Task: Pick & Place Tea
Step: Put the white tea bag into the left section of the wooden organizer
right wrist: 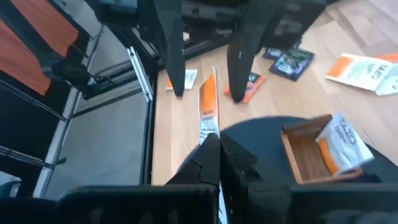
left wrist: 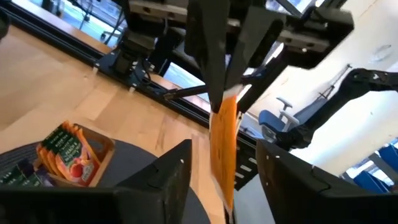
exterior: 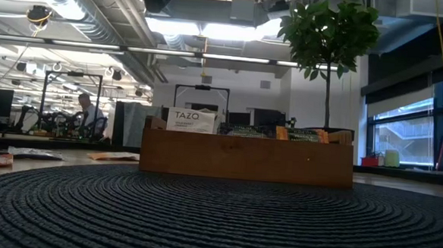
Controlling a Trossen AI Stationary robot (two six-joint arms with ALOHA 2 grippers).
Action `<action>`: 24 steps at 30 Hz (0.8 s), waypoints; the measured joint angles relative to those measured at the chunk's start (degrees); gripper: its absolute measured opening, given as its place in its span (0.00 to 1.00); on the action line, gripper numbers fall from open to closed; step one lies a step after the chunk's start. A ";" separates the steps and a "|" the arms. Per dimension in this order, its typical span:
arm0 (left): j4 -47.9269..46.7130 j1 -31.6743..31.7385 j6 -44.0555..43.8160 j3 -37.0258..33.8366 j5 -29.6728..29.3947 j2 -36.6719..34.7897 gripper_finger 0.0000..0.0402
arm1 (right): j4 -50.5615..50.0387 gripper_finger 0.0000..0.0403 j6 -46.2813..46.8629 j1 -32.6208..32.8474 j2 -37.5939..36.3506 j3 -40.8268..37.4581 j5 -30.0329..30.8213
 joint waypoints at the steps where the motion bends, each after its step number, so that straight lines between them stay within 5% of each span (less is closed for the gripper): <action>1: -0.01 0.00 0.01 0.00 0.36 0.00 0.41 | 0.35 0.02 0.00 -0.20 0.02 0.00 -0.28; 16: -0.03 0.00 1.03 0.00 0.39 0.00 0.07 | 2.98 0.02 0.05 -0.93 0.02 0.00 -1.89; 24: 0.02 -0.02 1.03 0.07 0.49 0.00 0.04 | 4.60 0.14 -4.37 -1.08 0.02 0.00 -3.22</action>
